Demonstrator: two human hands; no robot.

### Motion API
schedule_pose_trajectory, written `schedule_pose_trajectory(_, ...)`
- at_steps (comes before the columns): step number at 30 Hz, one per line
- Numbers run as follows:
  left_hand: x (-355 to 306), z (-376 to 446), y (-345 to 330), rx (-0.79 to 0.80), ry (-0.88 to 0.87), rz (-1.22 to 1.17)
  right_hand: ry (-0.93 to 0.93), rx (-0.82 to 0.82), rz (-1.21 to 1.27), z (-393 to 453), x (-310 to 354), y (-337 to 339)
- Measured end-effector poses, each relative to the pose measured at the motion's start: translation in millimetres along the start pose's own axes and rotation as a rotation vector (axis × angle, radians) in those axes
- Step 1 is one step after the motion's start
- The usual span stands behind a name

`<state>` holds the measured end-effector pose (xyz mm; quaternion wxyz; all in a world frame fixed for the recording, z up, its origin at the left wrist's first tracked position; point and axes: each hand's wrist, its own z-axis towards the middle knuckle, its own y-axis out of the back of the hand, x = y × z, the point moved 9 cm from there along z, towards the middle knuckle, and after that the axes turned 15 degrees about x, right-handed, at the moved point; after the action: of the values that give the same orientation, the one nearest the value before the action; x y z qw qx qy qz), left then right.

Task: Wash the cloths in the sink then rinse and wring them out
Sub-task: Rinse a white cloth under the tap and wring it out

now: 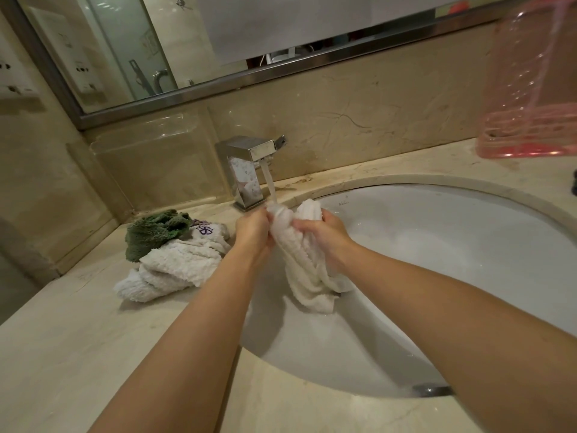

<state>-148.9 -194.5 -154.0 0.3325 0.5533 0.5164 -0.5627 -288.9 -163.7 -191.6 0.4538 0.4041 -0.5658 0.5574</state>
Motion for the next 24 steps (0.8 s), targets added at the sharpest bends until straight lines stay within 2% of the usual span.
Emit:
schedule_pose_trajectory(2, 10.3, -6.2, -2.2, 0.032, 0.141, -0.017, 0.036, -0.026, -0.007, -0.3, -1.1, -2.7)
schedule_pose_trajectory(7, 42.8, -16.4, -7.5, 0.154, 0.543, 0.113, 0.073, -0.055, -0.017, -3.5, 1.0, -6.6)
schedule_pose_trajectory(10, 48.1, -15.0, -8.5, 0.233, 0.614, 0.266, 0.009, -0.061, 0.047, 0.9, -5.0, -5.0)
schedule_pose_trajectory(13, 41.8, -7.6, -10.3, 0.22, 0.512, 0.328, -0.1, -0.057, 0.16, 6.0, -14.3, -7.7)
schedule_pose_trajectory(18, 9.8, 2.0, -7.5, 0.038, 0.122, 0.608, -0.112, -0.074, 0.139, 8.7, -14.1, -1.6)
schedule_pose_trajectory(21, -0.6, 1.2, -6.1, -0.014, 0.037, 0.579, -0.085, -0.034, 0.085, 7.1, -6.9, -2.5)
schedule_pose_trajectory(24, -2.1, 0.5, 0.2, -0.085, 0.056, 0.455, -0.053, -0.069, 0.047, 6.2, -0.6, 6.4)
